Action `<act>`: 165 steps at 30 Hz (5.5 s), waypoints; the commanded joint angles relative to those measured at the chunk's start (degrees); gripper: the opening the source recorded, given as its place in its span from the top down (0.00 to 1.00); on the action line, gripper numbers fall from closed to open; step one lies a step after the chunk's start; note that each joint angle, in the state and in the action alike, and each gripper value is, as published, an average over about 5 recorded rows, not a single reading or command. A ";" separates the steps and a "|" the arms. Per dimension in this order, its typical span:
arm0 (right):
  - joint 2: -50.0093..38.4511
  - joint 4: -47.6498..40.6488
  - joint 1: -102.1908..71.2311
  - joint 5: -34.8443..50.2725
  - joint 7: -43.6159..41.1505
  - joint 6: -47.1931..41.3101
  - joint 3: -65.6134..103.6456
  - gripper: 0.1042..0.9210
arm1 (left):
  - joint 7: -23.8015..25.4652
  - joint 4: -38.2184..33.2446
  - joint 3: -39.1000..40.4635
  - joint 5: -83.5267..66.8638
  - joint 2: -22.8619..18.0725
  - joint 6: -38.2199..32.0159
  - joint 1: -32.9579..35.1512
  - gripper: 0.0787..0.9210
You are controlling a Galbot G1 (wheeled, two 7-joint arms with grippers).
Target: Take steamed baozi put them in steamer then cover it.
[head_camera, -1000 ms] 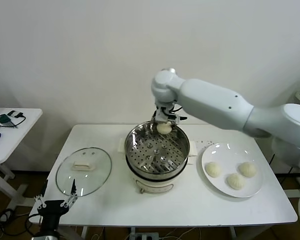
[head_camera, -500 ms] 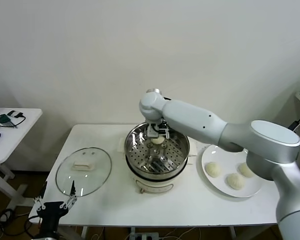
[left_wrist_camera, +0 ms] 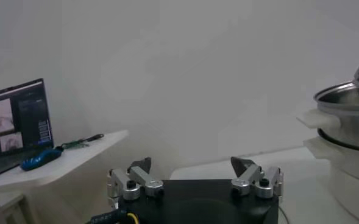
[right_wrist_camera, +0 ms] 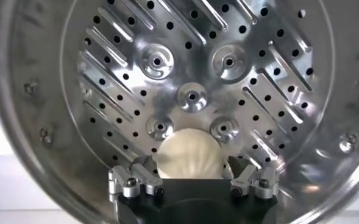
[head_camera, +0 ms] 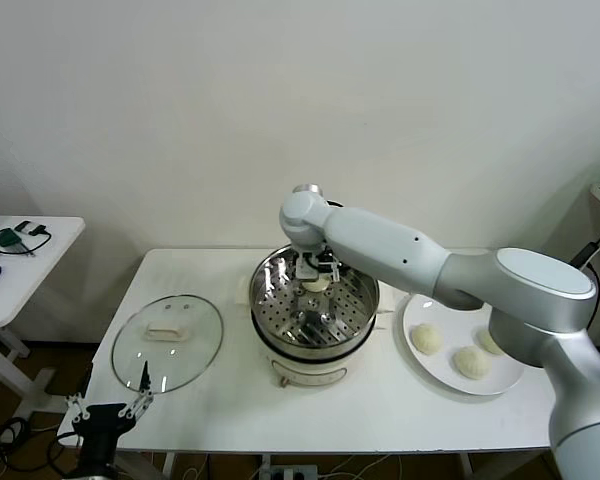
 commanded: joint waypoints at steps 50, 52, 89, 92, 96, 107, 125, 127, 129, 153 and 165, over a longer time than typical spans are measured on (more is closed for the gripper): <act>-27.98 -8.74 -24.01 38.87 13.57 -49.20 11.19 0.12 | -0.02 -0.90 0.18 2.16 0.22 -0.60 2.65 0.12; -26.66 -10.22 -23.73 38.79 13.45 -48.98 11.22 0.12 | -0.06 -0.77 0.04 2.15 0.19 -0.61 2.64 0.12; -29.53 -4.49 5.57 53.94 10.94 -48.14 -9.74 0.32 | -0.43 -1.27 0.41 3.43 -0.11 -0.45 2.79 0.12; -27.71 -3.42 14.04 59.43 10.82 -48.32 -15.82 0.32 | -0.40 -1.48 0.94 3.55 -0.30 -0.43 2.88 0.12; -23.78 -2.20 21.61 66.82 11.30 -49.78 -20.26 0.32 | -0.32 -1.91 1.49 3.73 -0.36 -0.41 3.07 0.12; -11.54 0.80 23.58 78.14 16.46 -56.64 -21.23 0.32 | -0.22 -3.69 1.83 4.04 0.01 -0.35 4.40 0.12; 5.27 -3.46 13.00 78.42 22.32 -59.78 -25.10 0.32 | -0.02 -4.13 2.11 4.73 0.17 -0.81 5.16 0.12; 6.16 -4.60 12.19 78.09 22.46 -59.71 -25.22 0.32 | -0.03 -4.03 2.04 4.71 0.16 -0.95 5.20 0.12; 6.83 -5.69 11.62 77.62 22.46 -59.56 -25.40 0.32 | -0.04 -3.97 1.96 4.65 0.16 -1.03 5.21 0.12; 4.40 -5.08 11.53 75.22 21.34 -59.06 -25.97 0.12 | 0.02 -3.70 1.87 4.66 -0.26 -0.56 4.26 0.12; -19.48 8.28 26.39 71.05 12.85 -53.09 -27.55 0.12 | 0.11 -3.78 2.17 5.15 -0.10 -0.27 3.82 0.12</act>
